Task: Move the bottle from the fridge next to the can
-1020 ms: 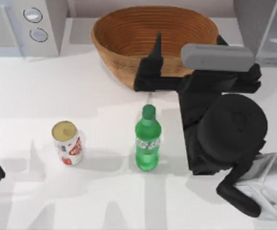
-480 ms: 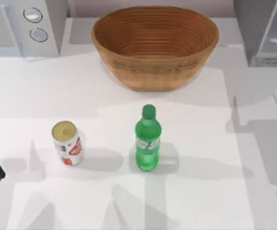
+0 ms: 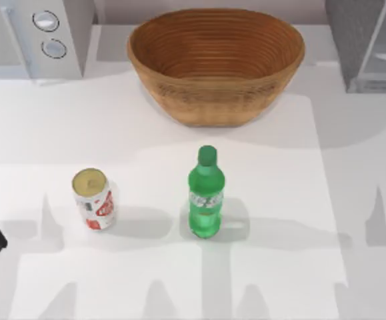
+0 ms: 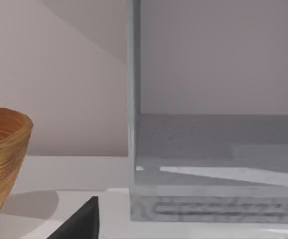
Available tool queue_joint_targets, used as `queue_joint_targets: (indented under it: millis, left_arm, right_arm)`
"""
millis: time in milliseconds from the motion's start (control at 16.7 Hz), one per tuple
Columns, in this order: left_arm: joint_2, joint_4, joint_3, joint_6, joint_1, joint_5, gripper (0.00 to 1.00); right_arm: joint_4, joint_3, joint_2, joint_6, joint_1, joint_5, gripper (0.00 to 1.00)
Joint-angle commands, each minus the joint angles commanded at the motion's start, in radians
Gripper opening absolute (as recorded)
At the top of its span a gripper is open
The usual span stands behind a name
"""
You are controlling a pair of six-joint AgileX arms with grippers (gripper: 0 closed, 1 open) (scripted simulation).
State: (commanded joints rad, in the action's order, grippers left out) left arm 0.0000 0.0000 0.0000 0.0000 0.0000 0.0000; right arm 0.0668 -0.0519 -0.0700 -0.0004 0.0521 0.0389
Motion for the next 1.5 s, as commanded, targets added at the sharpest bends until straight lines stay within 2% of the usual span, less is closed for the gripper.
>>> queue_joint_targets:
  millis: [180, 540, 780, 1020, 1500]
  left_arm:
    - [0.0, 0.0, 0.0, 0.0, 0.0, 0.0, 1.0]
    - [0.0, 0.0, 0.0, 0.0, 0.0, 0.0, 1.0]
    - [0.0, 0.0, 0.0, 0.0, 0.0, 0.0, 1.0]
    - [0.0, 0.0, 0.0, 0.0, 0.0, 0.0, 1.0]
    - [0.0, 0.0, 0.0, 0.0, 0.0, 0.0, 1.0]
  right_arm:
    - [-0.065, 0.051, 0.068, 0.0, -0.051, -0.038, 1.0]
    - [-0.066, 0.049, 0.067, 0.0, -0.049, -0.037, 1.0]
    - [-0.174, -0.019, 0.149, -0.002, -0.053, -0.034, 1.0]
    - [-0.445, -0.148, 0.306, -0.005, -0.054, -0.034, 1.0]
    - [-1.175, -0.446, 0.672, -0.009, -0.053, -0.039, 1.0]
